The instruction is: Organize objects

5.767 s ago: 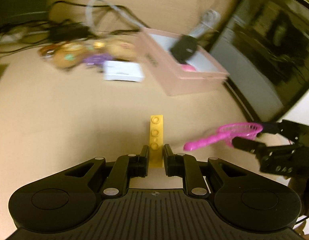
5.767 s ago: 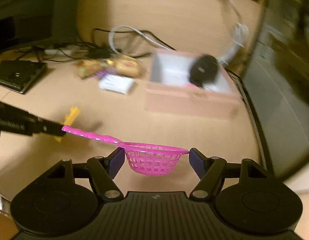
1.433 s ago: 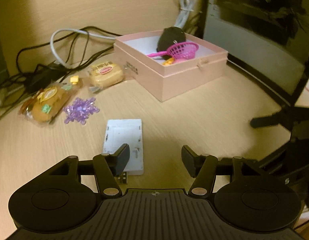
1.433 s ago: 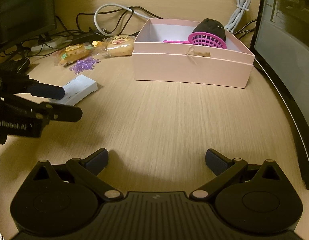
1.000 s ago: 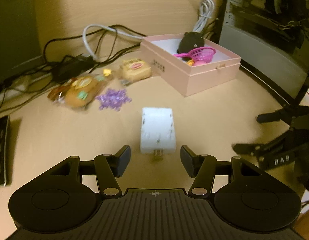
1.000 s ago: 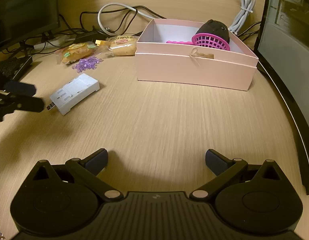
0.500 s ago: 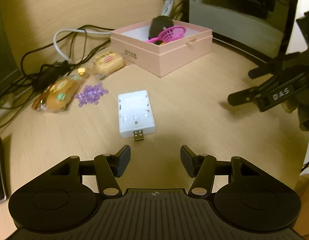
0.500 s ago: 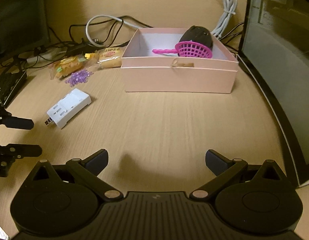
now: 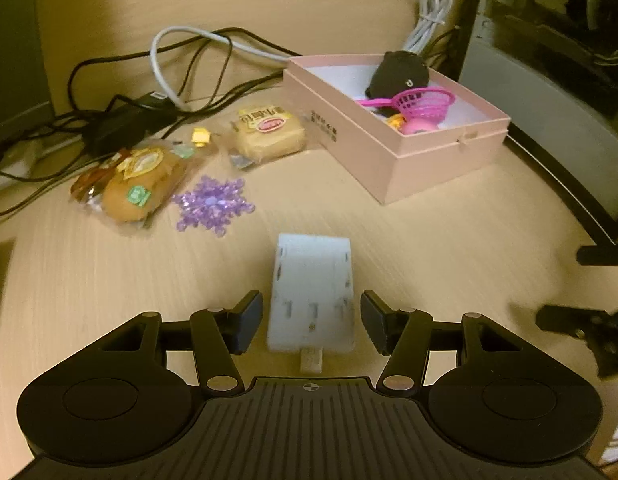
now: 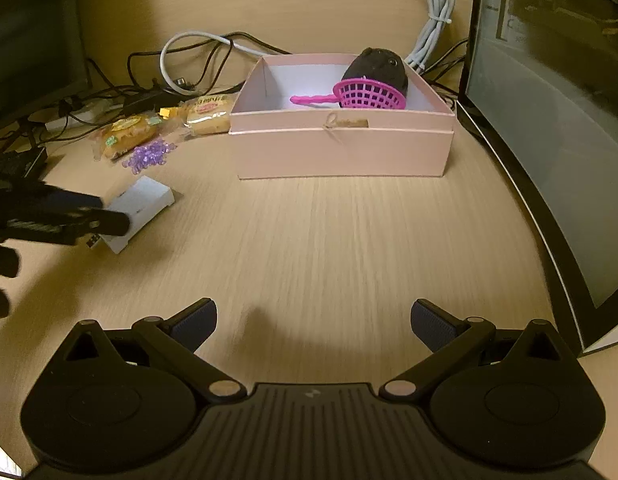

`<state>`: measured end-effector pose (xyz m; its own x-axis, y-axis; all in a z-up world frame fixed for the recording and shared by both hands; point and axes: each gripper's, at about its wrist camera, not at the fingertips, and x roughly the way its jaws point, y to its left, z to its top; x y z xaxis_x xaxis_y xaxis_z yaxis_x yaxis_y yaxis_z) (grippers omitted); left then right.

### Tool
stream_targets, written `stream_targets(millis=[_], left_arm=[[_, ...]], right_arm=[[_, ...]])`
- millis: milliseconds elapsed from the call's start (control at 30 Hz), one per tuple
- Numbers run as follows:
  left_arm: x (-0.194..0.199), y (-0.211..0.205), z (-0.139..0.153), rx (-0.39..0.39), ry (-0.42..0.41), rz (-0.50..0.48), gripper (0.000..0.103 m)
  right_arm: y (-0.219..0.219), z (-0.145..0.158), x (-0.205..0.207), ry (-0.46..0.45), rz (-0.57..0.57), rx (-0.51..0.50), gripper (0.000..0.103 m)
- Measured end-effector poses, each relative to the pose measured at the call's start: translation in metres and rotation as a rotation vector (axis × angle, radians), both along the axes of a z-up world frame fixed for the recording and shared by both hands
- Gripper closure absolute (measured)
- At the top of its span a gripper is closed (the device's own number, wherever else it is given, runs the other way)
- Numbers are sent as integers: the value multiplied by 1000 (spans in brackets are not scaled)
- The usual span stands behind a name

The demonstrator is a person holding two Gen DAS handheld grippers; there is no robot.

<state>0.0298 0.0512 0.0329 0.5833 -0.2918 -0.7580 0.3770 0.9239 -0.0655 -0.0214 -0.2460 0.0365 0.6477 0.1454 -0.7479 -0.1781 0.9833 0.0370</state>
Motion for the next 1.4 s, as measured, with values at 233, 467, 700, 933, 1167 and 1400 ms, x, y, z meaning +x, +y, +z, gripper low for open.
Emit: stream_targets(millis=[233,467,700,933,1167,1400], left_arm=[[10,-16,-11,16,24,7,43],[17,-14,-11,-1,30,49,49],[0,13,-7,-100,76,165,50],[-34,63,4,-198,114,329,50],[-70,123,26,-182,81,455,50],[-101,186,31,-212,82,600,50]], right_arm=[[-10,3,9,-1,-27,14,0],[-12,-1,18,9,-29,1,0],[11,2,33,-32,44,-25,0],[61,10,65,-96,162,-32,0],[133,4,99,-116,270,16,0],[201,-6,110,-198,337,-13,0]])
